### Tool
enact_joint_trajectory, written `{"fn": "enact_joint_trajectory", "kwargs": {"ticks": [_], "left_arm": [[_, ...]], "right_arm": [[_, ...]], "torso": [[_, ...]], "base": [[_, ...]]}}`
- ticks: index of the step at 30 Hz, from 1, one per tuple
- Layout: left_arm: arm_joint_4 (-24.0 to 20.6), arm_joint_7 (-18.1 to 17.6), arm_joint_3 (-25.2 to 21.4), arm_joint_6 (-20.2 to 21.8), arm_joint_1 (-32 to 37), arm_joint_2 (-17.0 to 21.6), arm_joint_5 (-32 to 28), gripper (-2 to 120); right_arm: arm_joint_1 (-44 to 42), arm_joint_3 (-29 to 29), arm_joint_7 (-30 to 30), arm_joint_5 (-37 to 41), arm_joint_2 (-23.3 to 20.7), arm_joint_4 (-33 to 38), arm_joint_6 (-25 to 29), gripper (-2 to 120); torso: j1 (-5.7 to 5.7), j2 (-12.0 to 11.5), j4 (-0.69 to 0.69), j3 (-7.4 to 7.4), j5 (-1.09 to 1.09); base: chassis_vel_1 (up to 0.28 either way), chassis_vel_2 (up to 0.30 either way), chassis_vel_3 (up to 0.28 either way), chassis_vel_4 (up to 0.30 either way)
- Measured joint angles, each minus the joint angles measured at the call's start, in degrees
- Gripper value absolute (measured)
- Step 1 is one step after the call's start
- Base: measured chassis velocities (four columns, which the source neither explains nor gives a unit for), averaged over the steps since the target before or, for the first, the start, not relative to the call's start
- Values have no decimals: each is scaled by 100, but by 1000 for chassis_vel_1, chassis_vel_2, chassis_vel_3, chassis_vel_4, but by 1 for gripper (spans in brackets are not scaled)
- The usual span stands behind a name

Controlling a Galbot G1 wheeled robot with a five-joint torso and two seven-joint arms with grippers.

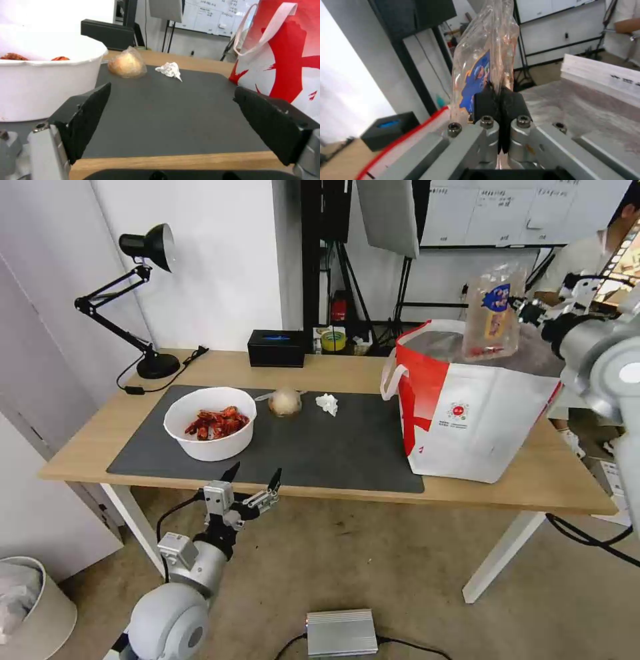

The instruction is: Pick up the trash from the table and place it into the takeout bag.

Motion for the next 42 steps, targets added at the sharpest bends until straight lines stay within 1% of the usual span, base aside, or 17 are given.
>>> {"fn": "enact_joint_trajectory", "kwargs": {"ticks": [14, 16, 19, 20, 22, 24, 26, 28, 30, 31, 32, 35, 36, 38, 39, 41, 42], "left_arm": [[31, -9, 96, -6, -21, -49, 52, 100], [31, -9, 96, -7, -21, -48, 53, 100], [27, -9, 80, -9, -17, -33, 52, 100], [27, -9, 80, -9, -17, -33, 52, 100], [17, -9, 70, -10, -17, -22, 49, 100], [12, -10, 66, -11, -18, -20, 48, 100], [1, -10, 56, -11, -24, -13, 45, 100], [-2, -11, 52, -11, -27, -11, 44, 100], [-24, -12, 26, -11, -30, -3, 39, 100], [-24, -12, 26, -11, -30, -3, 39, 100], [-29, -12, 17, -11, -30, -1, 38, 100], [-56, -12, -53, -11, -26, 1, 30, 100], [-56, -12, -53, -11, -26, 1, 30, 100], [-66, -12, -114, -19, -20, 1, 29, 100], [-66, -12, -114, -19, -20, 1, 29, 100], [-67, 1, -183, -98, -5, 3, 100, 100], [-67, 1, -183, -98, -5, 3, 100, 100]], "right_arm": [[-334, 0, 110, -83, 17, 206, -4, 0], [-350, 4, 126, -74, 20, 237, -6, 3], [-364, 11, 161, -49, 23, 310, -24, 18], [-364, 11, 161, -49, 23, 310, -24, 18], [-367, 12, 174, -38, 21, 336, -40, 28], [-372, 14, 176, -35, 17, 346, -44, 30], [-388, 20, 176, -25, 5, 373, -48, 41], [-395, 23, 176, -22, 1, 386, -48, 44], [-422, 46, 172, 62, -11, 451, -51, 56], [-422, 46, 172, 62, -11, 451, -51, 56], [-432, 58, 166, 108, -12, 473, -51, 61], [-548, 152, -242, 257, -25, 610, 68, 75], [-548, 152, -242, 257, -25, 610, 68, 75], [-744, 169, -859, -2, -87, 827, 435, 84], [-744, 169, -859, -2, -87, 827, 435, 84], [-1080, 182, -1336, -227, -232, 1215, 760, 97], [-1080, 182, -1336, -227, -232, 1215, 760, 97]], "torso": [[0, 0, 0, 0, 0], [0, 0, 0, 0, -1], [0, 0, 0, 0, -1], [0, 0, 0, 0, -1], [0, 0, 0, 0, -1], [0, 0, 0, 0, -1], [0, 0, 0, 0, 0], [0, 0, 0, 0, -1], [0, 0, 0, 0, -1], [0, 0, 0, 0, -1], [0, 0, 0, 0, -1], [0, 0, 0, 0, -1], [0, 0, 0, 0, -1], [0, 0, 0, 0, 0], [0, 0, 0, 0, 0], [0, 0, 1, 0, -2], [0, 0, 1, 0, -2]], "base": [[0, 0, 0, 0], [0, 0, 0, 0], [0, 0, 0, 0], [0, 0, 0, 0], [0, 0, 0, 0], [0, 0, 0, 0], [0, 0, 0, 0], [0, 0, 0, 0], [0, 0, 0, 0], [0, 0, 0, 0], [0, 0, 0, 0], [0, 0, 0, 0], [0, 0, 0, 0], [0, 0, 0, 0], [0, 0, 0, 0], [0, 0, 0, 0], [0, 0, 0, 0]]}}
